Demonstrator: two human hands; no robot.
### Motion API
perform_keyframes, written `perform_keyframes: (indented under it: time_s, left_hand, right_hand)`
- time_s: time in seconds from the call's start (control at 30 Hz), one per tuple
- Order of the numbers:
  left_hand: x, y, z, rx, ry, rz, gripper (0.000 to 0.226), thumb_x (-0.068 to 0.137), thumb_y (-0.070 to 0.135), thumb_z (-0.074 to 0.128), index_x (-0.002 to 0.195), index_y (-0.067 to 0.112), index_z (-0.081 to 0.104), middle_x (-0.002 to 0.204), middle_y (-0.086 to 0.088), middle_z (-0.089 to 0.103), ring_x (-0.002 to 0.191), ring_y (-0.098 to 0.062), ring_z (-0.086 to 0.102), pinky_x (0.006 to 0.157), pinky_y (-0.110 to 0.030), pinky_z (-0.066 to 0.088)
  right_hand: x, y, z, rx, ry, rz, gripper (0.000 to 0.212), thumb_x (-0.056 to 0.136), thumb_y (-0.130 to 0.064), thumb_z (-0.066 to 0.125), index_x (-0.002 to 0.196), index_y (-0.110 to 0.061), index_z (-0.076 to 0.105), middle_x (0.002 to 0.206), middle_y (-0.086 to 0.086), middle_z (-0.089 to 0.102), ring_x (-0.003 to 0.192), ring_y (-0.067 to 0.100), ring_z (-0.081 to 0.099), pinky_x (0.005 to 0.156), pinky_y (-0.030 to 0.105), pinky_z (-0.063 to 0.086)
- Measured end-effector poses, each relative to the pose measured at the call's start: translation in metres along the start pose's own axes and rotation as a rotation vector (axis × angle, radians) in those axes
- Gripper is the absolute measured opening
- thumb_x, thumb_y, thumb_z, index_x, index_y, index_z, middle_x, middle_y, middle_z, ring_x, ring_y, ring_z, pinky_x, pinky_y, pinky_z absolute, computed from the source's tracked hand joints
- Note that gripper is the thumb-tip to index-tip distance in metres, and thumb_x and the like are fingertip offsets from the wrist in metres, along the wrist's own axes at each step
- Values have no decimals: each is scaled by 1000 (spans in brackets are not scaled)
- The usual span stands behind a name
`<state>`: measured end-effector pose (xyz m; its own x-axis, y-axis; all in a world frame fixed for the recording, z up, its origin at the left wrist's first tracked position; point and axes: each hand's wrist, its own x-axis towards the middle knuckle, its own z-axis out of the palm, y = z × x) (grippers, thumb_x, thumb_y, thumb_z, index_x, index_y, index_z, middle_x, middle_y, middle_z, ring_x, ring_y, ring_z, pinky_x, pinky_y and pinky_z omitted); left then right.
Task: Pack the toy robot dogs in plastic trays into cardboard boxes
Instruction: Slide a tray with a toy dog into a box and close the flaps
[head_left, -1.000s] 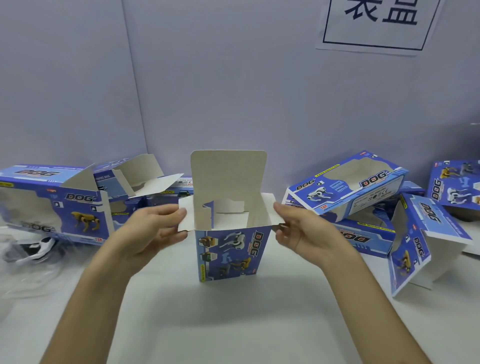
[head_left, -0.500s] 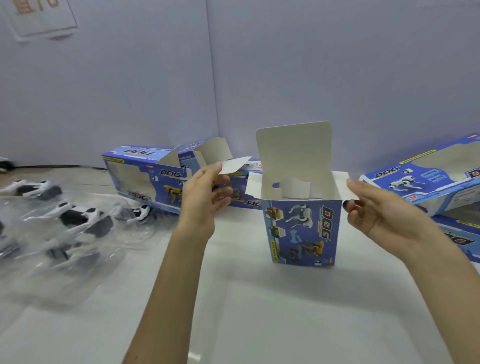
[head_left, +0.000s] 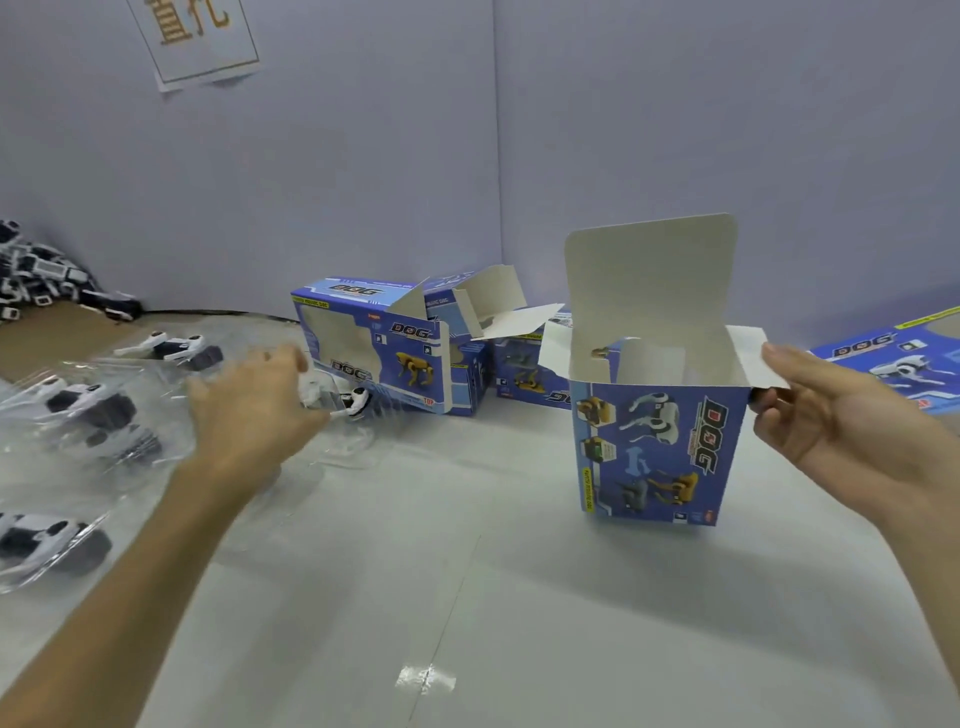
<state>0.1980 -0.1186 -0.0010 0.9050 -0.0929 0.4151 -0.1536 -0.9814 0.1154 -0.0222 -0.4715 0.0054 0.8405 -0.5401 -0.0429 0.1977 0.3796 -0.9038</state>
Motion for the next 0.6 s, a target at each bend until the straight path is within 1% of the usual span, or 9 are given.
perform_keyframes:
  time_s: [0.07, 0.17, 0.27, 0.33, 0.4, 0.43, 0.5, 0.53, 0.6]
  left_hand:
    - [-3, -14, 0, -64, -36, -12, 30, 82, 34, 73, 110, 28, 61, 109, 0, 68, 104, -28, 60, 89, -41, 41]
    - [-11, -16, 1, -238, 26, 20, 18, 83, 20, 73, 100, 24, 69, 89, 1, 67, 86, -28, 61, 73, -35, 46]
    - [-22, -1, -2, -375, 84, 128, 14, 82, 10, 73, 93, 18, 73, 78, 1, 68, 70, -24, 61, 66, -32, 46]
    - [-37, 16, -7, -476, 100, 229, 13, 81, 8, 75, 87, 19, 72, 73, 3, 68, 61, -14, 60, 62, -29, 45]
    - [-58, 38, -12, -559, 90, 320, 16, 80, 8, 77, 85, 22, 71, 70, 10, 66, 58, -5, 58, 60, -26, 47]
    - [-71, 51, -14, -600, 82, 367, 17, 79, 7, 78, 84, 22, 70, 69, 13, 65, 57, -5, 57, 59, -24, 47]
    - [-98, 78, -16, -670, 51, 477, 18, 78, 6, 78, 83, 21, 70, 66, 19, 60, 62, -5, 58, 57, -12, 41]
    - [-110, 91, -14, -690, 21, 531, 18, 78, 6, 77, 82, 21, 69, 65, 21, 57, 64, -4, 57, 57, -9, 38]
    - [-135, 117, -5, -698, -74, 629, 16, 81, 8, 74, 82, 22, 66, 66, 19, 53, 65, -6, 53, 60, -14, 39]
  right_hand:
    - [-1, -1, 0, 12, -7, 3, 7, 94, -20, 60, 90, -17, 65, 77, -1, 67, 51, 5, 55, 45, 15, 47]
    - [-3, -2, 0, 28, -17, 13, 7, 94, -21, 59, 94, -16, 65, 75, -1, 69, 50, 5, 53, 44, 15, 46]
    - [-6, -7, 1, 40, -34, 6, 11, 87, -23, 62, 96, -16, 64, 73, -2, 68, 49, 5, 52, 44, 15, 45]
    - [-9, -13, 0, 57, -36, -13, 14, 84, -24, 62, 96, -16, 63, 71, -3, 67, 49, 5, 51, 43, 15, 44]
    - [-12, -20, -4, 70, -27, -38, 10, 88, -23, 60, 95, -17, 62, 69, -5, 66, 48, 5, 50, 44, 14, 43]
    - [-13, -23, -6, 71, -19, -57, 8, 91, -23, 59, 95, -17, 61, 68, -5, 65, 48, 5, 50, 44, 14, 43]
    - [-16, -31, -11, 60, 14, -108, 5, 94, -22, 57, 94, -18, 60, 70, -6, 63, 47, 5, 50, 45, 14, 43]
    - [-17, -35, -13, 47, 36, -140, 5, 96, -21, 57, 92, -18, 59, 74, -5, 60, 48, 5, 50, 45, 14, 43]
    - [-21, -44, -22, 14, 87, -217, 10, 98, -20, 56, 88, -19, 57, 81, -3, 52, 49, 6, 52, 47, 15, 45]
